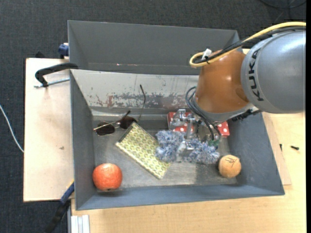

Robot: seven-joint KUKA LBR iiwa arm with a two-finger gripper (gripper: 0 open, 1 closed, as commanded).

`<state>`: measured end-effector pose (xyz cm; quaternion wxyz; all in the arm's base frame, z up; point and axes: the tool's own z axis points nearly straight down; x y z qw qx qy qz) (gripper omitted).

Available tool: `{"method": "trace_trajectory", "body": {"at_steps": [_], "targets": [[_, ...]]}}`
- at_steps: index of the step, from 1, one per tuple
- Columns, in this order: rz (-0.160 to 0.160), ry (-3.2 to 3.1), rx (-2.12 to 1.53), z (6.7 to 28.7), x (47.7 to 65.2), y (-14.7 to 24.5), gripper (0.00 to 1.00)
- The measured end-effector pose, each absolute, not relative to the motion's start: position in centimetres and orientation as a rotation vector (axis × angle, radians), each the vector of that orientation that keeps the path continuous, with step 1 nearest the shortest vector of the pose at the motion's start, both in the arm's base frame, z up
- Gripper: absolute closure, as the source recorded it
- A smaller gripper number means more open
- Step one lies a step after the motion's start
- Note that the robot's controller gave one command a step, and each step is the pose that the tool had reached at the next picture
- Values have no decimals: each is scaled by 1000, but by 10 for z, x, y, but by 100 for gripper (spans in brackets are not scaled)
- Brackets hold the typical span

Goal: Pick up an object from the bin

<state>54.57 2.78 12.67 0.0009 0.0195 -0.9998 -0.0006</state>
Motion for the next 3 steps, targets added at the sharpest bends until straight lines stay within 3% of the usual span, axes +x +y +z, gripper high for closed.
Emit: {"method": "trace_trajectory", "body": {"at_steps": [1,2,3], "targets": [[4,-3128,355,77,548,55,100],[4,-3128,355,77,548,55,100],[-2,-3146,215,208,528,41,100]]}}
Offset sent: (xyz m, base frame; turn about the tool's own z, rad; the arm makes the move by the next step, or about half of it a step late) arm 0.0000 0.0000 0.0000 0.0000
